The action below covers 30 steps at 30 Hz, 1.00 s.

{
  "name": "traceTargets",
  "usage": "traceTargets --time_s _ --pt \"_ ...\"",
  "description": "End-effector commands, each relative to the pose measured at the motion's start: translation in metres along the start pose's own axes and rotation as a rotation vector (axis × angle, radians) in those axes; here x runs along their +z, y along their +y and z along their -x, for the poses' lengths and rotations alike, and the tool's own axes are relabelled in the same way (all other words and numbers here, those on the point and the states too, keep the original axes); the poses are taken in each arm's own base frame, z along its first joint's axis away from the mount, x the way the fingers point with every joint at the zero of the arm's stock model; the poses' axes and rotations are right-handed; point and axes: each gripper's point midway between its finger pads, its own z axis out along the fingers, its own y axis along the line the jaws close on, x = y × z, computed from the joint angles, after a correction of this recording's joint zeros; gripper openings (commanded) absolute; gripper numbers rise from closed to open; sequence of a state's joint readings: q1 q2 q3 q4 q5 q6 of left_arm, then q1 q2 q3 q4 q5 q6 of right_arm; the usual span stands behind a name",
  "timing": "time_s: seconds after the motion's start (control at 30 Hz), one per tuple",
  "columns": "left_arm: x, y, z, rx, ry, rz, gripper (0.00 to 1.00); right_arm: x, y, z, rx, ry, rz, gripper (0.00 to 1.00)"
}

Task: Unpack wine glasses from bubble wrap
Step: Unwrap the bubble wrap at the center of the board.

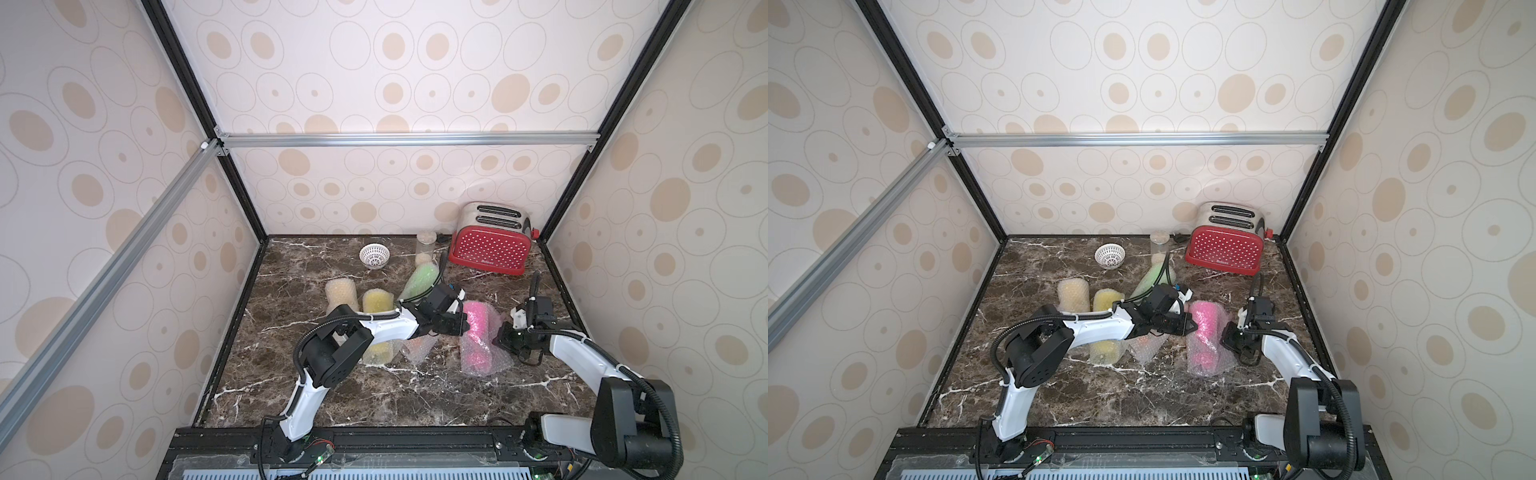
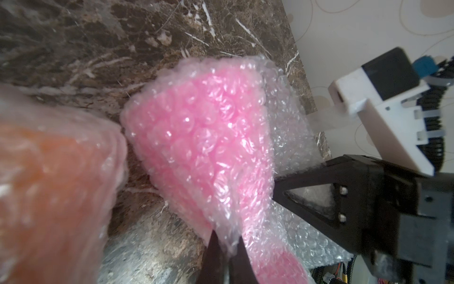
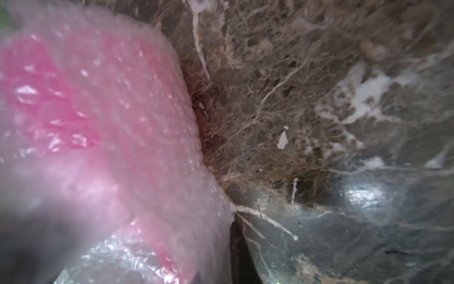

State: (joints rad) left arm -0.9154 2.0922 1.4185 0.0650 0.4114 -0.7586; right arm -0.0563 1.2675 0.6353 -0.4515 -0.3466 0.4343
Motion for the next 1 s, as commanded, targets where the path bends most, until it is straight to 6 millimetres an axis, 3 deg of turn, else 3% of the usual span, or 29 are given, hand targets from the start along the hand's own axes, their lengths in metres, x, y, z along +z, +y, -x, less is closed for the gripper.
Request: traceTargets --time_s 0.0,0.13,0.27,0.4,0.53,0.97 --pt "-0.013 -0.002 0.013 0.005 -0.025 0.04 0.21 -0.012 0.009 0.009 -0.036 -0.056 0.029 0.0" --pt "-0.022 0.0 0.025 0.033 -0.038 0.074 0.42 -0.024 0.022 0.014 -0.078 -0.088 0.076 0.0" --pt "-0.033 -0.003 0.039 0.095 -0.052 0.134 0.52 -0.031 0.034 0.016 -0.115 -0.106 0.132 0.0" --pt "-0.037 -0.025 0.049 0.115 -0.063 0.058 0.54 -0.034 0.049 0.016 -0.143 -0.098 0.208 0.0" --pt "-0.027 -0.045 0.041 0.117 -0.03 -0.064 0.54 -0.036 0.06 0.019 -0.149 -0.104 0.264 0.0" --pt "0.008 -0.028 0.013 0.13 0.045 -0.037 0.52 -0.043 0.077 0.022 -0.151 -0.099 0.354 0.0"
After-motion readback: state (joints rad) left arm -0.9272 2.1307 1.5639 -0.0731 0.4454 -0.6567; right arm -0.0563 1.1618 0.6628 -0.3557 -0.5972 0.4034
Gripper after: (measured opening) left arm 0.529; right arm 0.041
